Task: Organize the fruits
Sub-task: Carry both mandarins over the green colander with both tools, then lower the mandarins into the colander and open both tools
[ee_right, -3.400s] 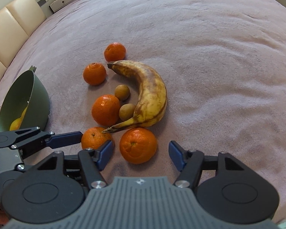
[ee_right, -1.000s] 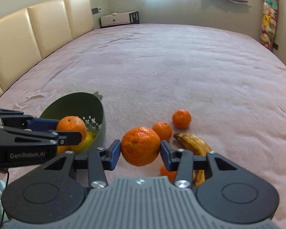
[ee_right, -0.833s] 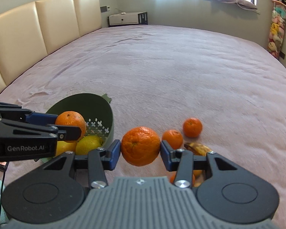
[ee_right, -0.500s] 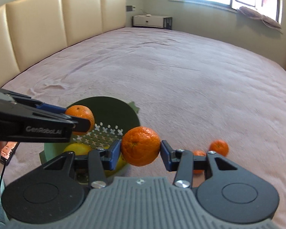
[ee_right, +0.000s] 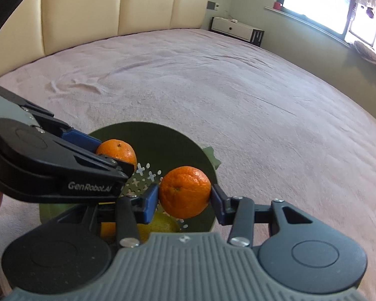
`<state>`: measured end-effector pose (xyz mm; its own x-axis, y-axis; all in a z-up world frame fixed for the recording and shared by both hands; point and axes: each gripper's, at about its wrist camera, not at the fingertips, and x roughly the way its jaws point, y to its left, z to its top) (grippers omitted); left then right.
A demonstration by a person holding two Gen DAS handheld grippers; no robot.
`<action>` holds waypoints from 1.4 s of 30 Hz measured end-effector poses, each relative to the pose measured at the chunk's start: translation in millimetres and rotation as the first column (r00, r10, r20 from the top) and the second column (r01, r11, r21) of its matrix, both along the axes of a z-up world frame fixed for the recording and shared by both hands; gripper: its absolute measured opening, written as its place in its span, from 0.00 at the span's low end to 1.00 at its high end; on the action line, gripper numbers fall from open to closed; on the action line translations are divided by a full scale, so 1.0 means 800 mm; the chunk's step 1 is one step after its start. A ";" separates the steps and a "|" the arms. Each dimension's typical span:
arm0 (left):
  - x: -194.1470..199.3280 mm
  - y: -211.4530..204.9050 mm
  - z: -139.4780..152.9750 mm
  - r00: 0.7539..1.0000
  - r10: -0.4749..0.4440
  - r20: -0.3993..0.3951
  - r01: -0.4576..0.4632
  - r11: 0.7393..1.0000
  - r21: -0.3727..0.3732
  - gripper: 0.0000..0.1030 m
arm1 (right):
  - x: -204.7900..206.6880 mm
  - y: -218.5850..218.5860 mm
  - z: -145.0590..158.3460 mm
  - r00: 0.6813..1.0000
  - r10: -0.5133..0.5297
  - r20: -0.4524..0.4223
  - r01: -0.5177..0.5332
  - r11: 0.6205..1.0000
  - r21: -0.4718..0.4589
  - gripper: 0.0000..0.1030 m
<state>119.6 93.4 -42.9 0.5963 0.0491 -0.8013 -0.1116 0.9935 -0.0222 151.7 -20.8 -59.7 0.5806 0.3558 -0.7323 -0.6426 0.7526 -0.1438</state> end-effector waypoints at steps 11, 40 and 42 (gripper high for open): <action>0.015 0.002 -0.028 1.000 0.009 -0.030 -0.009 1.000 0.008 0.48 | 0.019 0.013 -0.037 0.998 0.070 -0.008 -0.070 0.995 -0.075 0.41; 0.031 -0.001 -0.056 0.991 0.046 -0.129 -0.036 0.996 0.084 0.49 | 0.027 0.021 -0.062 0.995 0.094 -0.025 -0.096 0.990 -0.107 0.43; 0.030 -0.002 -0.053 0.993 0.038 -0.115 -0.027 0.995 0.092 0.49 | 0.026 0.021 -0.059 0.996 0.094 -0.012 -0.094 0.989 -0.115 0.44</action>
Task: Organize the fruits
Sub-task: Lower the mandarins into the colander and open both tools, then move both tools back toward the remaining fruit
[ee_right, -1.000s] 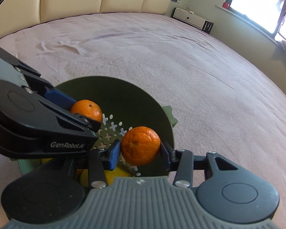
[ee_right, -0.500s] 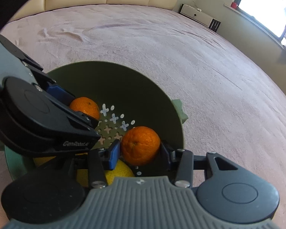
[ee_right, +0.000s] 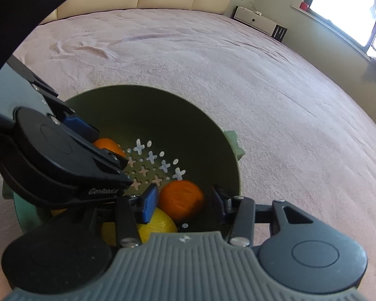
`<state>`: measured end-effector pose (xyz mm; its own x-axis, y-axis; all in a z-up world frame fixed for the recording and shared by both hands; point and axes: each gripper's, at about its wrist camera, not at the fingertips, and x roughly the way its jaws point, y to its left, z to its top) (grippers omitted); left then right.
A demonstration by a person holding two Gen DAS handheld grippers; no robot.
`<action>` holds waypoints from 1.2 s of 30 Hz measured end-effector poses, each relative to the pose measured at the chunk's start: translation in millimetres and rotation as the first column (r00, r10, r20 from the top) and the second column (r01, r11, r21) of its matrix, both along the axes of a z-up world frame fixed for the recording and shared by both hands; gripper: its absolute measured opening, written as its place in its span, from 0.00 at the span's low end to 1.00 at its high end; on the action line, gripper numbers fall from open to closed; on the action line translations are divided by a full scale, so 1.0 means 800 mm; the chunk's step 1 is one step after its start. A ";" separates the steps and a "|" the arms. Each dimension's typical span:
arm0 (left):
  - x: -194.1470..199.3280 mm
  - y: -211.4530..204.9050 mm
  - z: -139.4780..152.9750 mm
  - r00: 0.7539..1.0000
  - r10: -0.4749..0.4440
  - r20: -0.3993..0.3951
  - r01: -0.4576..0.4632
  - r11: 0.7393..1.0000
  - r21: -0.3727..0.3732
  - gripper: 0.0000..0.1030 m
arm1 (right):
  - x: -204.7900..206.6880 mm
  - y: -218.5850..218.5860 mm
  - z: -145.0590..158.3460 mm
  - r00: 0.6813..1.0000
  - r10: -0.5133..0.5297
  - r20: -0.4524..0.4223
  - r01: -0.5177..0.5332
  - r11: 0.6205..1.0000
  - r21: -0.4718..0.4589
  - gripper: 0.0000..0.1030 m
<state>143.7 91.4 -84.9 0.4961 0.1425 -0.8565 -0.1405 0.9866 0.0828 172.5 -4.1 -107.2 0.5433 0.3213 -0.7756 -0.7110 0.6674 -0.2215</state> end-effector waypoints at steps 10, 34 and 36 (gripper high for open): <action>-0.004 -0.009 0.016 1.000 -0.016 0.020 0.016 1.000 0.025 0.49 | -0.009 -0.003 0.013 1.000 -0.008 0.029 0.008 1.000 -0.007 0.47; -0.053 -0.055 0.077 0.985 -0.121 0.125 0.126 0.992 -0.028 0.52 | -0.057 -0.085 0.077 0.981 -0.189 0.038 0.189 0.982 0.003 0.78; -0.059 -0.062 0.078 0.982 -0.138 0.128 0.145 0.988 -0.047 0.52 | -0.062 -0.098 0.080 0.977 -0.213 0.031 0.213 0.977 0.004 0.78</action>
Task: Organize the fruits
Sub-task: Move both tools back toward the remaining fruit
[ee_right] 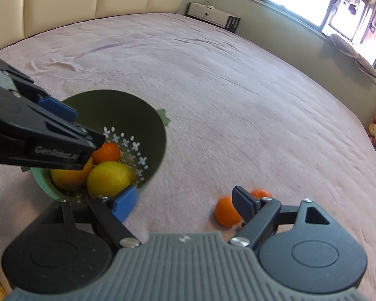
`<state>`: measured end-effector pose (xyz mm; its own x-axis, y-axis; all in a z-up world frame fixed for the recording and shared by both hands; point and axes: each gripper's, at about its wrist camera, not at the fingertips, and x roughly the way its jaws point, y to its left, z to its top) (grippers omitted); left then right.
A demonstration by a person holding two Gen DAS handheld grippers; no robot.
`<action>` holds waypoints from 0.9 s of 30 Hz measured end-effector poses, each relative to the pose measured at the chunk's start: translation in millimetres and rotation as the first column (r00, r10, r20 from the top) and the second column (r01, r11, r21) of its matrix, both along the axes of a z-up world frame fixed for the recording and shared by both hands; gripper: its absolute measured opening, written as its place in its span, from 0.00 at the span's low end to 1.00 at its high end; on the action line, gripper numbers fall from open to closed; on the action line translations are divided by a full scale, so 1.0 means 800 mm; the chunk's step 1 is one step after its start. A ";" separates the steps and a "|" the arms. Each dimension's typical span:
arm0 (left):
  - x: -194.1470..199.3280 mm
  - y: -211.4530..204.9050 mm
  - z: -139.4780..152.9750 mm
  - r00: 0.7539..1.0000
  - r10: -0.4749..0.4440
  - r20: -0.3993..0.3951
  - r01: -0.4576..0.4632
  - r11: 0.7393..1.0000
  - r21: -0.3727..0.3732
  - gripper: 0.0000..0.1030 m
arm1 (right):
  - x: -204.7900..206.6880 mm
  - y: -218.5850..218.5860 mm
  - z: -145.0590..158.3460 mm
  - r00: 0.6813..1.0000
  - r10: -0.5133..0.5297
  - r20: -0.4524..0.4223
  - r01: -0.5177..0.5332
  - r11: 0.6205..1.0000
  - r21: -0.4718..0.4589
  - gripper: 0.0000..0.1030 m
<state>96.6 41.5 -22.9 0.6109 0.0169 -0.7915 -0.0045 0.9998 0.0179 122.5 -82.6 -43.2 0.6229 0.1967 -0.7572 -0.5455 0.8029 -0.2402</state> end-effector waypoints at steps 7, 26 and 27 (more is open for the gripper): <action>-0.018 -0.030 0.004 0.997 -0.080 0.017 0.081 0.993 -0.082 0.52 | -0.025 -0.052 0.005 0.996 -0.090 -0.023 0.090 0.996 0.004 0.78; -0.042 -0.090 -0.020 0.977 -0.214 0.021 0.213 0.947 -0.241 0.53 | -0.051 -0.187 -0.016 0.884 -0.428 -0.187 0.455 0.879 0.142 0.75; -0.041 -0.092 -0.023 0.976 -0.218 0.019 0.216 0.945 -0.245 0.53 | -0.050 -0.191 -0.019 0.877 -0.437 -0.197 0.468 0.871 0.149 0.74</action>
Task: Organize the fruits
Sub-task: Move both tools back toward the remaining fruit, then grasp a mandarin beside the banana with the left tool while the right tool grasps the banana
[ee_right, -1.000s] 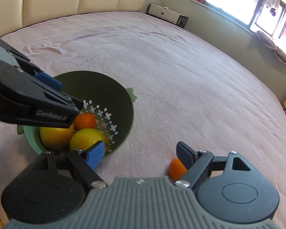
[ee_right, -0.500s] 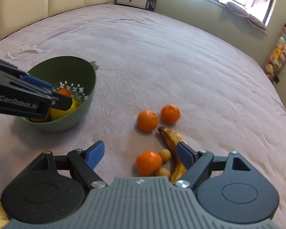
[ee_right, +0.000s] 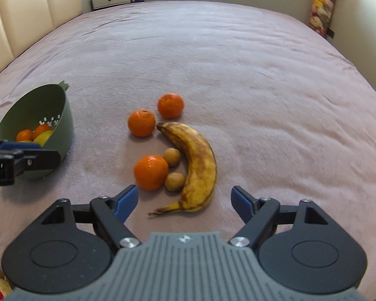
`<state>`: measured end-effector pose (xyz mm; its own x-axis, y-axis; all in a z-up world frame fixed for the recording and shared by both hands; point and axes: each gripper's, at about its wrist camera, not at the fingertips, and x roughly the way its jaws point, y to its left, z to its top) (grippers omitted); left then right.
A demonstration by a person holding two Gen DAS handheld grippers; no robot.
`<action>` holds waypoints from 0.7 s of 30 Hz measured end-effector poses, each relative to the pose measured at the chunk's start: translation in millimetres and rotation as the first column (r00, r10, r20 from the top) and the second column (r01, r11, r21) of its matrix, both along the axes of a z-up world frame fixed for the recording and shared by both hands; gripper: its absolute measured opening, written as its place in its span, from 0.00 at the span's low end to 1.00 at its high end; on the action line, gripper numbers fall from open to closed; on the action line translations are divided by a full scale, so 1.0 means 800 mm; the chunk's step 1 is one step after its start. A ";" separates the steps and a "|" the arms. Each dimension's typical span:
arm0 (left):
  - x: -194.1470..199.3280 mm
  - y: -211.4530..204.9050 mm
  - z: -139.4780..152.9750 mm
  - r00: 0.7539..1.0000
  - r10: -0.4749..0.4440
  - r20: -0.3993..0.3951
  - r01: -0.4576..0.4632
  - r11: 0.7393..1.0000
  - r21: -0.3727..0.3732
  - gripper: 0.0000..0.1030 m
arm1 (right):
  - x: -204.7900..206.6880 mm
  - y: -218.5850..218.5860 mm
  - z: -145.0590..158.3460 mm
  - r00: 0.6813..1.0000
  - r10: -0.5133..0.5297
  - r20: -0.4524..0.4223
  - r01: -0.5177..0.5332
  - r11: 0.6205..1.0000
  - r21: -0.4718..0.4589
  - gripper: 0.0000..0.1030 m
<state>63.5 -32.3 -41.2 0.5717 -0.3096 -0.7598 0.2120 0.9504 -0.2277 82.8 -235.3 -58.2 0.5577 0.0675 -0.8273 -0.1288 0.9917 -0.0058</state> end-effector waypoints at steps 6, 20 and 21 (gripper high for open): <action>0.008 -0.019 -0.015 0.999 -0.031 -0.009 0.030 0.999 -0.029 0.53 | 0.008 -0.023 -0.008 0.998 -0.067 -0.022 0.068 0.995 0.073 0.66; 0.039 -0.063 -0.061 0.997 -0.073 -0.023 0.072 0.995 -0.070 0.53 | 0.047 -0.035 -0.028 0.989 -0.145 -0.025 0.147 0.982 0.121 0.49; 0.041 -0.065 -0.064 0.997 -0.076 -0.028 0.073 0.995 -0.073 0.53 | 0.051 -0.036 -0.031 0.988 -0.148 -0.030 0.151 0.981 0.119 0.49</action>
